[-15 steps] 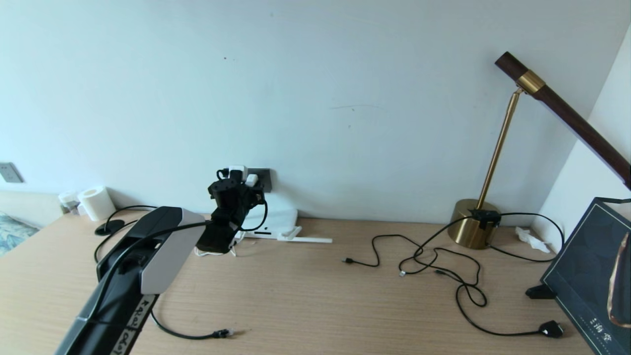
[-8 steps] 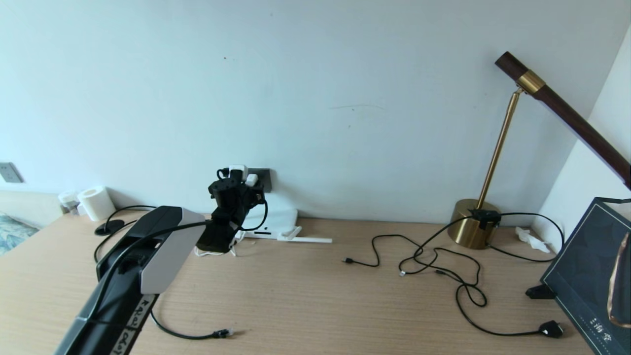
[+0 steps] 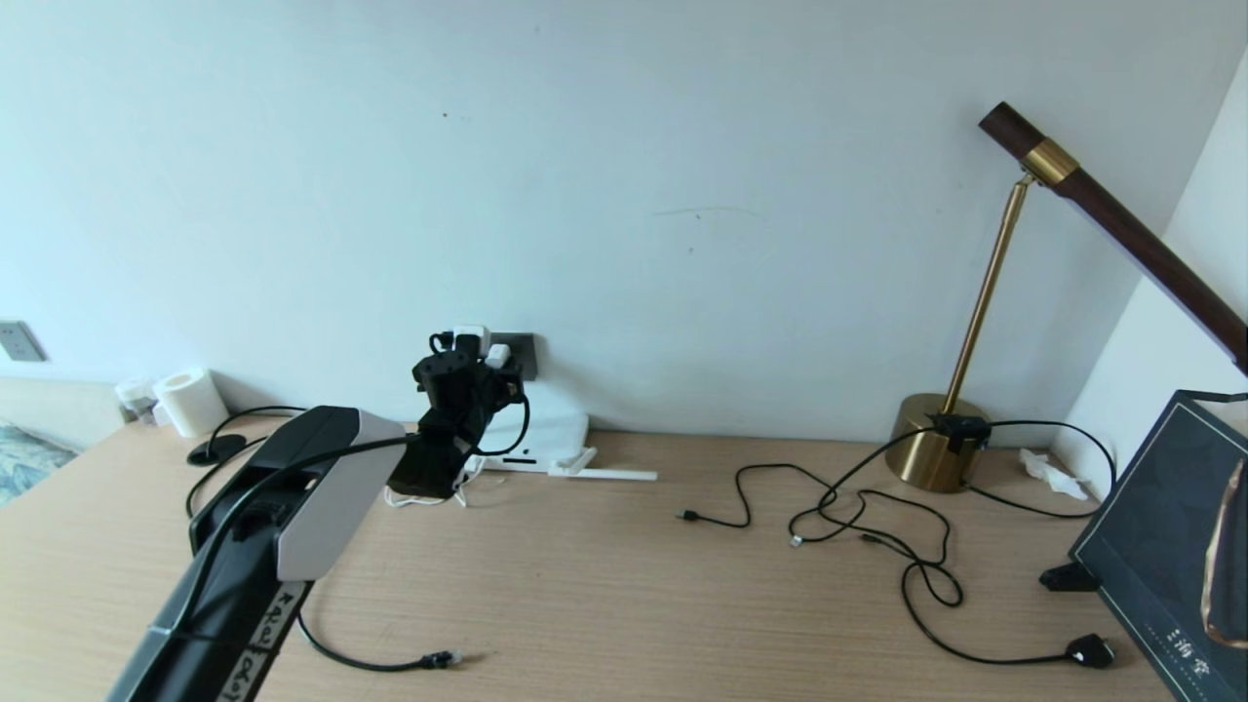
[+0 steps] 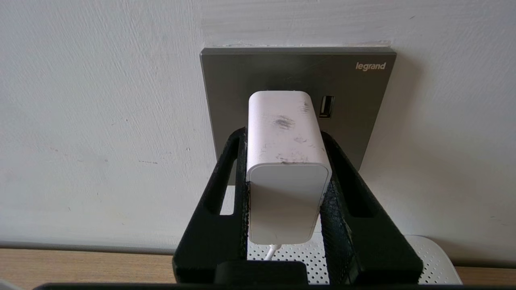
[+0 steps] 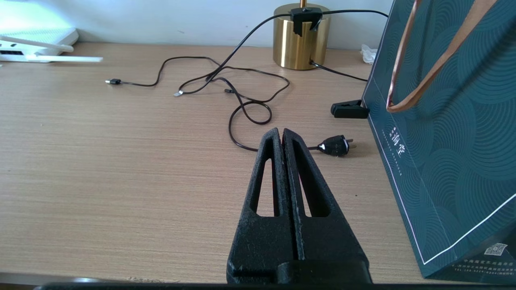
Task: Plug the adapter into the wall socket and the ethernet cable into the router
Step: Plug plug into socket
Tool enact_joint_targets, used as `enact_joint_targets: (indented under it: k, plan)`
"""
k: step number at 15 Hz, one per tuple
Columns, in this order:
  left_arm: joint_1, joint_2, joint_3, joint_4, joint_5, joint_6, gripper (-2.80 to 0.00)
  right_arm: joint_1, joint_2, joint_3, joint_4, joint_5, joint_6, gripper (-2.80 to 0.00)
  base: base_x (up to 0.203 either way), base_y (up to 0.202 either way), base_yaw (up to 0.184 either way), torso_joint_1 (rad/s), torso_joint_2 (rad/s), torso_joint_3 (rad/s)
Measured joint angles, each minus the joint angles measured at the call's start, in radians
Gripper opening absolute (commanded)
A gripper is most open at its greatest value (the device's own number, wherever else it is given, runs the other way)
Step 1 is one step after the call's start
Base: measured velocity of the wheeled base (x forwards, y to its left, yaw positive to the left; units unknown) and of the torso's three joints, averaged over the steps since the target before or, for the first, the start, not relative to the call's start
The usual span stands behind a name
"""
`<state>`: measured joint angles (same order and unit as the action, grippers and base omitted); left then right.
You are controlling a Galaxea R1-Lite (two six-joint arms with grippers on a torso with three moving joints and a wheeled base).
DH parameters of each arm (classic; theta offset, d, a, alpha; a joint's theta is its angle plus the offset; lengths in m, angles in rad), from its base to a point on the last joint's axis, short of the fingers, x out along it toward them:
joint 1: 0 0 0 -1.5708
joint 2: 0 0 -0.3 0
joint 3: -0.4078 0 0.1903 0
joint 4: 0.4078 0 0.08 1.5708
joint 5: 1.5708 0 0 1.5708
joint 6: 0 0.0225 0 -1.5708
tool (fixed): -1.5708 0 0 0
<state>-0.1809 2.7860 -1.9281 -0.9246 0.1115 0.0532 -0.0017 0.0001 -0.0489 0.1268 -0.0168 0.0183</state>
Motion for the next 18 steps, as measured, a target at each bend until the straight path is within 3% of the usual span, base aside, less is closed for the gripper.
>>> enact_joint_targets:
  k: [18]
  plan:
    - [-0.006, -0.034, 0.005, 0.059, 0.023, 0.0, -2.8, 0.0, 0.0, 0.0, 0.0, 0.0, 0.0, -2.8, 0.0, 0.0, 0.0, 0.0, 0.0, 0.0]
